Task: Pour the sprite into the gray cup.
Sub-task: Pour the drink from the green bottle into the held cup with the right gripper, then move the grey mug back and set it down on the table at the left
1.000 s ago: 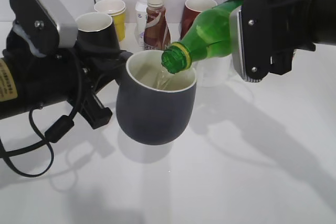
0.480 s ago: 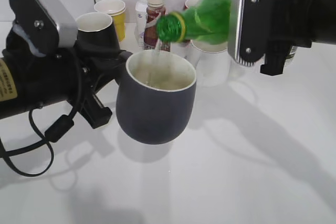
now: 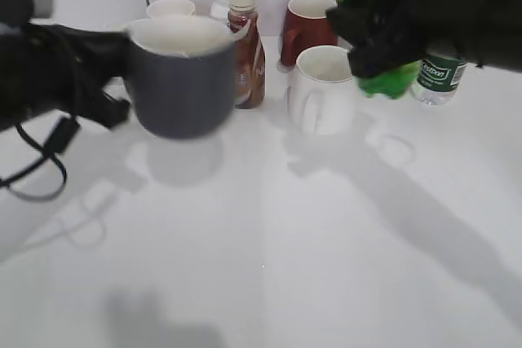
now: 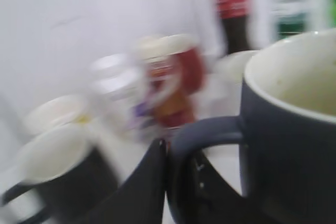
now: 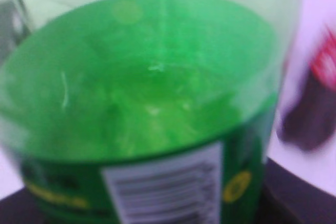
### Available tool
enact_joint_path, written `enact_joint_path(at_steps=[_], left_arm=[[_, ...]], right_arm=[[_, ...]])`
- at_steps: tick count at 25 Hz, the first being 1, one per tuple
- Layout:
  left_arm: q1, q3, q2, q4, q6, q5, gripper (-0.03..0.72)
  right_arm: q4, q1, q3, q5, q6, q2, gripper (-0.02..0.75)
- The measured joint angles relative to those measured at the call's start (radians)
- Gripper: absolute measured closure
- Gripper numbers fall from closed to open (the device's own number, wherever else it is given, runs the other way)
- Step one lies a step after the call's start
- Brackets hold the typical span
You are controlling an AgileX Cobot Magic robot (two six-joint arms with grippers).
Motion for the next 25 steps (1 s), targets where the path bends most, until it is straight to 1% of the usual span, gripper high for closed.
enact_joint_path(at_steps=[2,4,5,8,11,16,22,25], left_arm=[[0.058,0.0,0.036,-0.088,0.05,-0.053,0.63],[0.115,0.0,0.09,-0.142,0.078,-0.114,0.63],[0.139,0.0,0.121,-0.157,0.082,-0.152,0.63],[0.182,-0.001,0.22,-0.175,0.088,-0.273,0.63],[0.196,-0.001,0.312,-0.177,0.09,-0.365,0.63],[0.196,-0.001,0.429,-0.179,0.093,-0.424,0.63],[0.196,0.042,0.484,-0.264,0.108,-0.47,0.63],[0.197,0.079,0.484,-0.276,0.108,-0.499,0.63]], right_arm=[[0.001,0.0,0.04,-0.089,0.115,0.0,0.31],[0.001,-0.009,0.097,-0.148,0.181,0.0,0.31],[0.001,-0.018,0.123,-0.167,0.213,0.0,0.31],[0.0,-0.06,0.203,-0.225,0.297,0.0,0.31],[0.004,-0.079,0.239,-0.254,0.336,0.0,0.31],[-0.005,-0.079,0.242,-0.284,0.345,0.0,0.31],[-0.005,-0.079,0.242,-0.298,0.347,0.0,0.31],[-0.005,-0.079,0.242,-0.298,0.347,0.0,0.31]])
